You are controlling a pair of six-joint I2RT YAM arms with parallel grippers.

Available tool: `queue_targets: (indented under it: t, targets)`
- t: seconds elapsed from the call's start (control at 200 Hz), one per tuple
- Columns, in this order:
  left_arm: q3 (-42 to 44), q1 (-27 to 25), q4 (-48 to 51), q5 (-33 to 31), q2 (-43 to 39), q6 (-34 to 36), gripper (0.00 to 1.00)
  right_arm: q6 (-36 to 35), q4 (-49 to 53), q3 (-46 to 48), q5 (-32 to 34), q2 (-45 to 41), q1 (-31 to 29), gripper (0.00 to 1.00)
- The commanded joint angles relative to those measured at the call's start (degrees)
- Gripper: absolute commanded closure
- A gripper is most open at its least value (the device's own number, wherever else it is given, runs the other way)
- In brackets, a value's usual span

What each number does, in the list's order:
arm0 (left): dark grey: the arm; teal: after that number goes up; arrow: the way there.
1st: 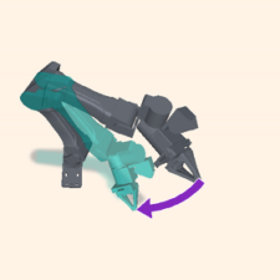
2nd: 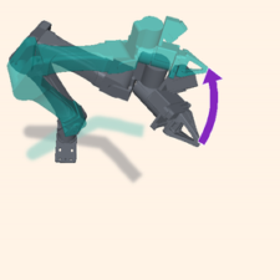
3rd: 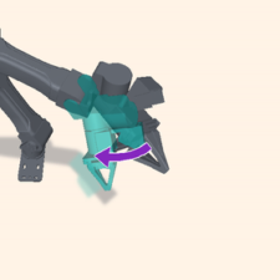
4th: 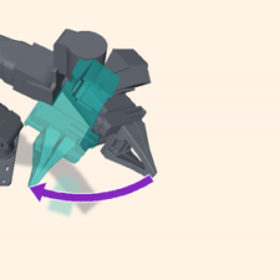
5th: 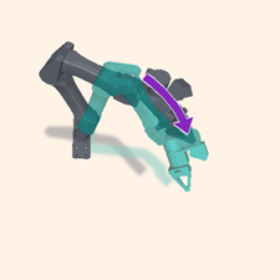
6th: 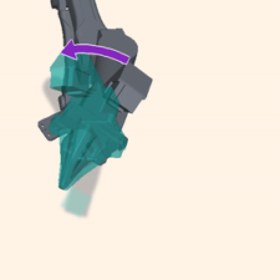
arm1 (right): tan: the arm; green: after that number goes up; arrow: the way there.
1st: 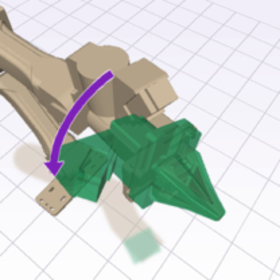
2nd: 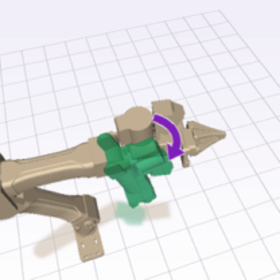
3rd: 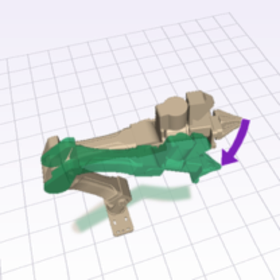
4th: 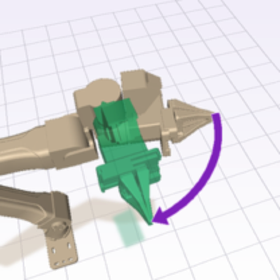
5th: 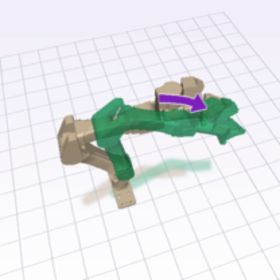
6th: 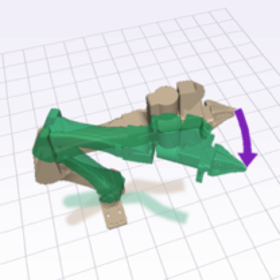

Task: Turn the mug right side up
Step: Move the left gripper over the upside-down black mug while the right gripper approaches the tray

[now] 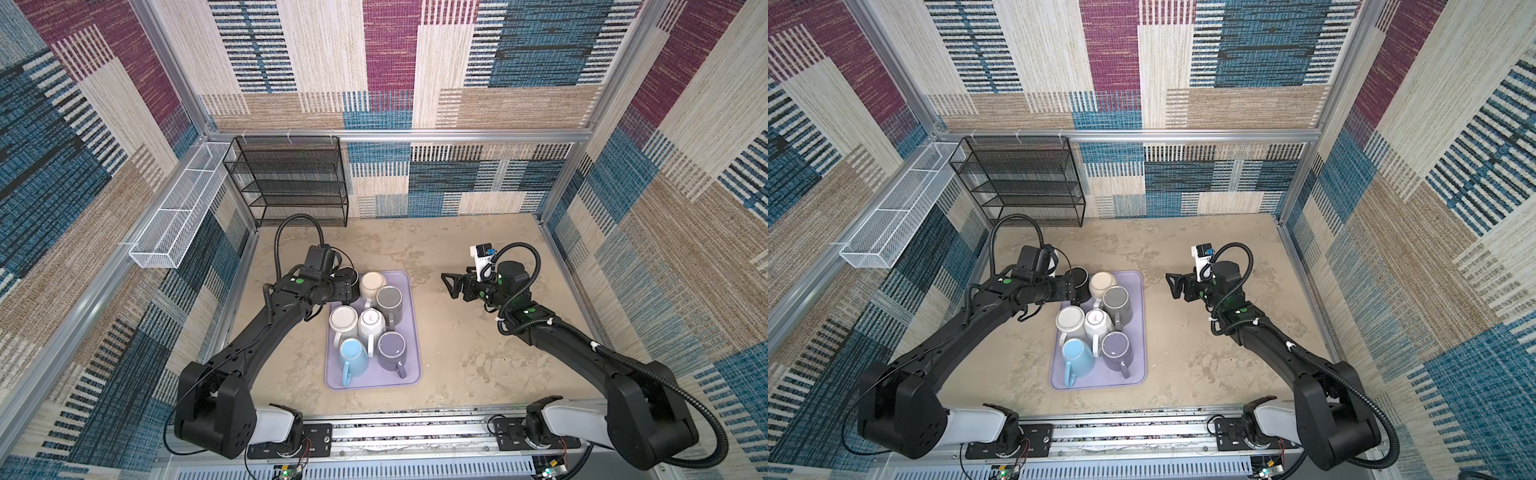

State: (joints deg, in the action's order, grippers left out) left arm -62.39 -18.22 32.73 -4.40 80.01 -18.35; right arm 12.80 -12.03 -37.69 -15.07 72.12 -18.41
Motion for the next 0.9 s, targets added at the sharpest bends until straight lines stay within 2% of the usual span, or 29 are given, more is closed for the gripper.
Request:
queue_targets:
  t: [0.0,0.175,0.346,0.897]
  targets:
    - [-1.98,-0.11,1.5,0.31,2.41,-1.04,0.24,6.48,0.87,1.4,-0.53,0.55,-0.3,0.0]
    - [-4.51,-0.41,2.91,0.31,6.44,-0.81,0.32,12.13,-2.71,5.29,-3.44,0.91,-1.31,0.0]
    - [-6.42,-1.07,3.21,0.23,10.64,0.09,0.43,12.35,-1.73,5.97,-2.87,0.66,-2.59,0.0]
    - [-10.82,-3.77,5.77,-7.49,19.71,-1.2,0.53,12.26,-1.48,8.16,-2.24,-1.28,-3.07,0.0]
